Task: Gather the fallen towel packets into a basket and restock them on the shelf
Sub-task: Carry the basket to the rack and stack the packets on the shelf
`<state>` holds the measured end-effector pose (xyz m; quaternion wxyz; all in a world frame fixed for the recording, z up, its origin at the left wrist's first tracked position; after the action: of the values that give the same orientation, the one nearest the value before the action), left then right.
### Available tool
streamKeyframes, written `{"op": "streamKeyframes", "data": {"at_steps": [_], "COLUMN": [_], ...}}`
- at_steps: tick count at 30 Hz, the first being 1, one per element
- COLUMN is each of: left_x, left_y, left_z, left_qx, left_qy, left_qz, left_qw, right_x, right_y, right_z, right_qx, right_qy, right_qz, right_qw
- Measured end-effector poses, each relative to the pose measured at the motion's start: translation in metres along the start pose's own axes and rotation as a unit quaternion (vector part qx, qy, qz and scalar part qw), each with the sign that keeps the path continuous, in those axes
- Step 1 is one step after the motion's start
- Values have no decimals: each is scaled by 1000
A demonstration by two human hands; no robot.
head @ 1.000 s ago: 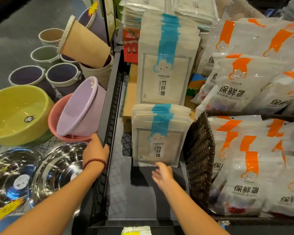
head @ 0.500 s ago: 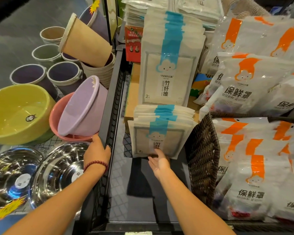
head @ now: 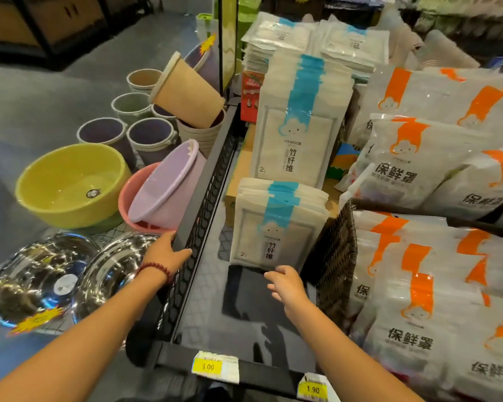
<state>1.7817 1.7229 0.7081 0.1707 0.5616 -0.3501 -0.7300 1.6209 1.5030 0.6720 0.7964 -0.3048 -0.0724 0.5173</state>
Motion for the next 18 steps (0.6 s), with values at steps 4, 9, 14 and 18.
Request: {"op": "streamKeyframes", "data": {"at_steps": [4, 9, 14, 18], "left_x": [-23, -36, -1, 27], "left_y": [-4, -40, -85, -117], "left_z": [76, 232, 410, 547], "left_qx": [-58, -180, -349, -455], "left_qy": [69, 168, 227, 280], "left_qz": [96, 149, 228, 259], "left_qw": [991, 958, 880, 804], "right_x": [-3, 23, 76, 127], "right_y": [2, 31, 104, 182], "right_z": [41, 121, 183, 216], "right_qx": [-102, -214, -240, -238], "right_qy": [-44, -176, -299, -362], "right_qz": [166, 235, 378, 506], "right_qw": [980, 932, 843, 746]}}
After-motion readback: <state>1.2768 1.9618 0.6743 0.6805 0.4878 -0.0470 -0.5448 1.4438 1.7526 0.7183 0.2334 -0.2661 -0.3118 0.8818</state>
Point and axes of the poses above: each hand's wrist, its own z-axis away from the middle knuckle, its own x-axis out of the palm, y = z × x, the point moved 5 cm from there along -z, towards the middle knuckle, and after that the axes turned 9 degrees about x, right-handed, at the moved point
